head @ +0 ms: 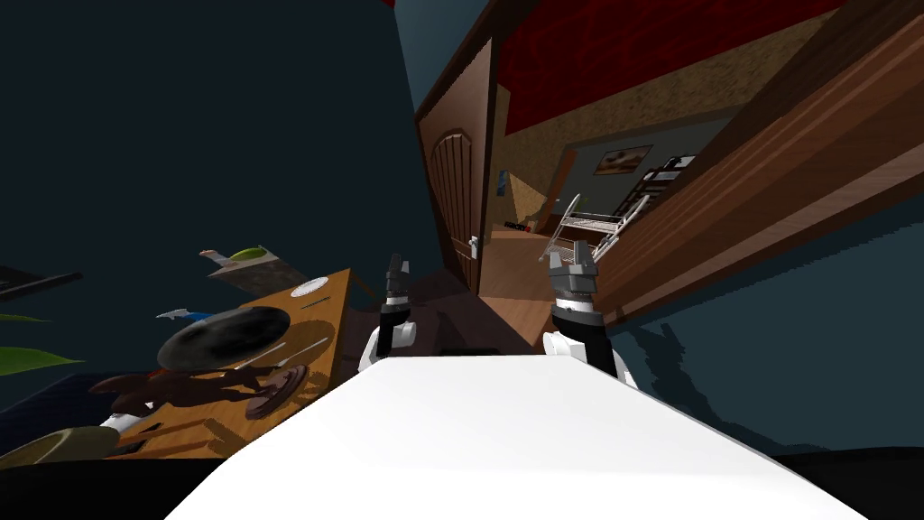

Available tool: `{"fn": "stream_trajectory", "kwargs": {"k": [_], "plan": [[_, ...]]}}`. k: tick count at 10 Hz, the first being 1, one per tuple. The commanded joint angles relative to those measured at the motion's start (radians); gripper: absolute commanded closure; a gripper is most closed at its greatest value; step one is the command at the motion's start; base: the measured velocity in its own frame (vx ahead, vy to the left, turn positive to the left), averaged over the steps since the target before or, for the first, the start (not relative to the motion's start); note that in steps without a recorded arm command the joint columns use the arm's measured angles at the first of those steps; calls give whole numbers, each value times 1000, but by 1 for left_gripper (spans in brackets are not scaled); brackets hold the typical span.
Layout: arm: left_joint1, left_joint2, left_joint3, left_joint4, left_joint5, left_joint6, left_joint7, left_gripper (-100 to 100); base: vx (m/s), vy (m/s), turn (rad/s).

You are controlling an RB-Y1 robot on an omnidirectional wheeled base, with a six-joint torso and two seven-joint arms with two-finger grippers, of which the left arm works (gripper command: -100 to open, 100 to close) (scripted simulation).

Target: Push the door open

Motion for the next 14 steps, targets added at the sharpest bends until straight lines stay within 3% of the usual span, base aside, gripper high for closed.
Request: {"fn": "stream_trajectory", "kwargs": {"k": [1,2,3,8,9,11,12,14], "plan": [[-20,3,-17,36,0,3,7,-100,77,54,-76],[-39,7,-25,66,2,4,13,-100,85,60,-93],[-39,7,-25,66,2,4,13,-100,60,41,-26],[-136,26,-65,215,13,10,46,-100,82,58,-88],[-136,26,-65,223,13,10,46,-100,70,49,-25],[-177,32,-82,282,17,13,60,-100,55,49,-85],[-177,32,-82,289,17,13,60,-100,47,49,-29],[-221,37,-100,353,22,16,75,-100,56,49,-73]]}}
